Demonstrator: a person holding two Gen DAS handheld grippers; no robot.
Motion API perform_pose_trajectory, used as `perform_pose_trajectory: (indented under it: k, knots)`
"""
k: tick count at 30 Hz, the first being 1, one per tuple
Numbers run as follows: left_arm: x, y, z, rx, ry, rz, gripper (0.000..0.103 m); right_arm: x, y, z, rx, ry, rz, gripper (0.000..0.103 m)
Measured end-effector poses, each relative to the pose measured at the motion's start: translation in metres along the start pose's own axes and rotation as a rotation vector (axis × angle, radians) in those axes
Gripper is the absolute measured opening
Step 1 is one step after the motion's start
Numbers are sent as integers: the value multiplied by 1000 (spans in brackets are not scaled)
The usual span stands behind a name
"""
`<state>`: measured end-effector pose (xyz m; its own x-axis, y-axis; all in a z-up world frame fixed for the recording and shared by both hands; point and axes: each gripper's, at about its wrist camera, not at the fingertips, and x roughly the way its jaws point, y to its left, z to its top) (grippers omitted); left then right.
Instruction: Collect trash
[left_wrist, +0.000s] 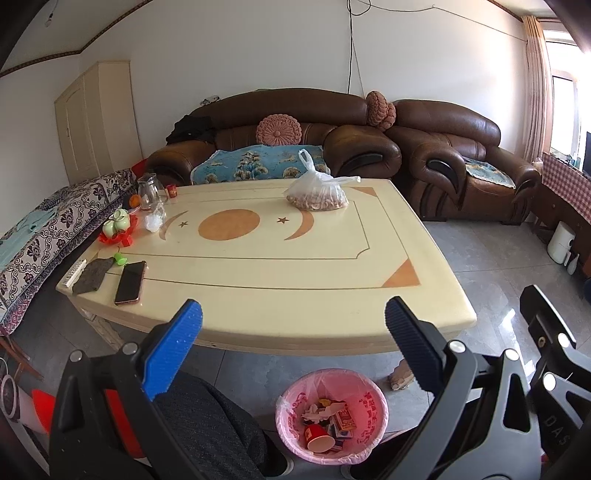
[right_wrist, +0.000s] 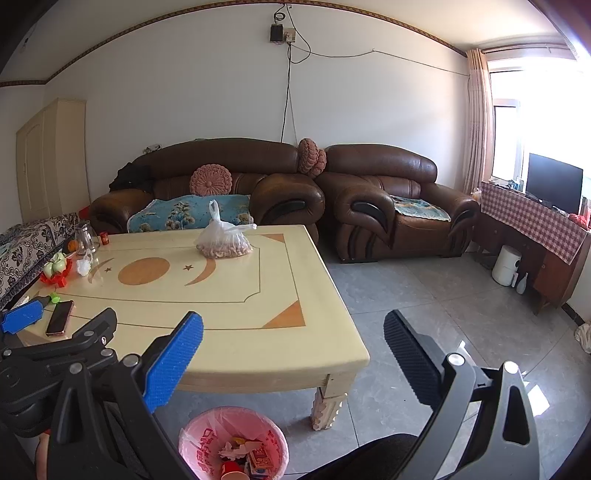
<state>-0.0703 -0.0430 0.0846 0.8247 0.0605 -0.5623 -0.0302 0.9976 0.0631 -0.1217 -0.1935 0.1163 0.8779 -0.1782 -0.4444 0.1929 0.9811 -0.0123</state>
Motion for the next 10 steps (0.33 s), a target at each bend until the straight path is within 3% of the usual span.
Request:
perform_pose_trajectory:
  k: [10]
  knots:
    - [7,2,2,-2,29,-13,97,0,1,-1,-4,1,-1,96]
